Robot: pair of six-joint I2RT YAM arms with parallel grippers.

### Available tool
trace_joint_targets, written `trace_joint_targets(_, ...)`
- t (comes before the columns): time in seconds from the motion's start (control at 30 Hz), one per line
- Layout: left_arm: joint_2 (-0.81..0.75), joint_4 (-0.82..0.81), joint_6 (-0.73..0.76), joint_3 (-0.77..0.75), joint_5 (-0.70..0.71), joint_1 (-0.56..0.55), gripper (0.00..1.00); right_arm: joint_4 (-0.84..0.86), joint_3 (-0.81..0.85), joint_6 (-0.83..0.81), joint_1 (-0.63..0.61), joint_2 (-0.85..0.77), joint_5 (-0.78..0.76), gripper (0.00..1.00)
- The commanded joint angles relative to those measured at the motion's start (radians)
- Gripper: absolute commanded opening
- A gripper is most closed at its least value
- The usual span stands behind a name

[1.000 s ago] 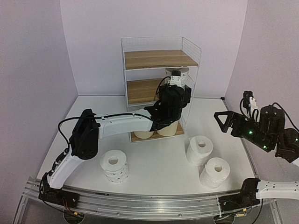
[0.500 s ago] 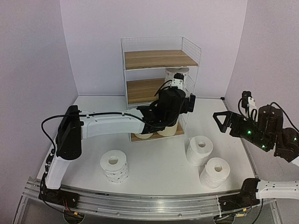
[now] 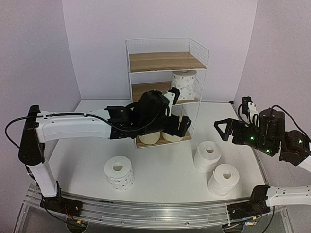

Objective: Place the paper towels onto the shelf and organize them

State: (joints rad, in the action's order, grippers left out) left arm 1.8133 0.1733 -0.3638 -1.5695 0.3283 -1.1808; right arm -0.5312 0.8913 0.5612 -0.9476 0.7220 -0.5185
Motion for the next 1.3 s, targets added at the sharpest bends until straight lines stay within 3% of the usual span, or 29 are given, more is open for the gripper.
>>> trace_joint_targets(0.0,-0.188,0.144,-0.121,0.205,-0.215,-0.006,1.00,0.027,0.001,-0.033,-0.004,0.058,0.086,0.98)
trace_joint_targets(0.13,-0.311,0.256,-0.238,0.356,-0.183,-0.005,1.00,0.025,0.004,-0.097,-0.004,0.138,0.165,0.98)
trace_joint_targets(0.33,-0.393,0.496,-0.446,0.413,-0.032,0.003,1.00,0.029,-0.008,-0.049,-0.004,0.237,0.163,0.98)
trace_joint_targets(0.6,-0.475,0.743,-0.610,0.500,-0.033,0.196,0.99,0.078,-0.015,-0.008,-0.004,0.340,0.236,0.98)
trace_joint_targets(0.73,-0.548,0.735,-0.613,0.591,-0.114,0.241,0.99,0.139,-0.032,-0.006,-0.005,0.372,0.282,0.98)
trace_joint_targets(0.83,-0.570,0.681,-0.590,0.650,-0.214,0.261,0.92,0.156,-0.024,-0.008,-0.004,0.402,0.311,0.98)
trace_joint_targets(1.27,-0.640,0.566,-0.526,0.749,-0.432,0.263,0.86,0.208,0.023,-0.063,-0.004,0.518,0.420,0.97)
